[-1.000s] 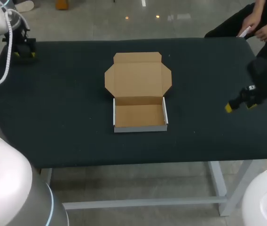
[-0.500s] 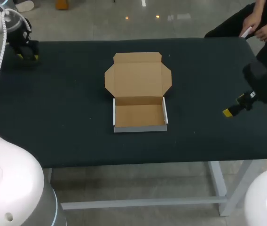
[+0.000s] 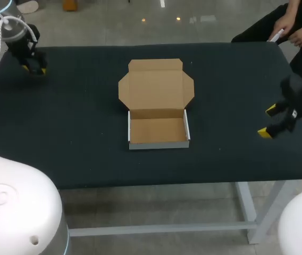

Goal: Assemble the packaging by folding the flat box into shape, placing the metal phone stand inside, and closing the box properly

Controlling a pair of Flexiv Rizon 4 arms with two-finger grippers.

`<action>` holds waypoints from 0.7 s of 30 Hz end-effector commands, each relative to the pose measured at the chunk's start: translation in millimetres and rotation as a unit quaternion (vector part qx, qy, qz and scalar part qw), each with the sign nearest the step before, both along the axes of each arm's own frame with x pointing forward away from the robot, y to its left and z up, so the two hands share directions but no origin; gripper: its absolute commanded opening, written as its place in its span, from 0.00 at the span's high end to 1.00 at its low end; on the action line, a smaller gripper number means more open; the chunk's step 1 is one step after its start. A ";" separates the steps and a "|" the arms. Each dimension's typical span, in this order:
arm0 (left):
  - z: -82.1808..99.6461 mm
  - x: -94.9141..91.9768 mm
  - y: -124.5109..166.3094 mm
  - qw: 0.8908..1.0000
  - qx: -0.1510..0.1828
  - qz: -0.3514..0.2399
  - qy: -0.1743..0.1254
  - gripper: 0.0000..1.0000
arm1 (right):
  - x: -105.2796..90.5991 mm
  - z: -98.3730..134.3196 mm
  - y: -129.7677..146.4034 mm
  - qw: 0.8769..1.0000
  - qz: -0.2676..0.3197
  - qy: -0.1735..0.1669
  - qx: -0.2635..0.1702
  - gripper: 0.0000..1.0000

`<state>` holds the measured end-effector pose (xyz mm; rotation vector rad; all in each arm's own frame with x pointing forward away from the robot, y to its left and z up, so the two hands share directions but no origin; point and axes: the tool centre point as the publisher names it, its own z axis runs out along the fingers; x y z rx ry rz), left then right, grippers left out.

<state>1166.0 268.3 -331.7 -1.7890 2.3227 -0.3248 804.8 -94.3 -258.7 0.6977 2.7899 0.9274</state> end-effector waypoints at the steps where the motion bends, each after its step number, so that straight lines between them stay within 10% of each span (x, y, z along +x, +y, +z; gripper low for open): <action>1: 10.5 -31.8 -4.8 0.997 -0.005 0.001 -0.079 1.00 | -0.4 3.4 -1.9 0.997 0.060 0.049 0.023 0.00; 21: 15.7 -38.1 -6.5 0.997 -0.004 -0.003 -0.078 1.00 | -0.4 3.4 -1.9 0.997 0.060 0.049 0.023 0.00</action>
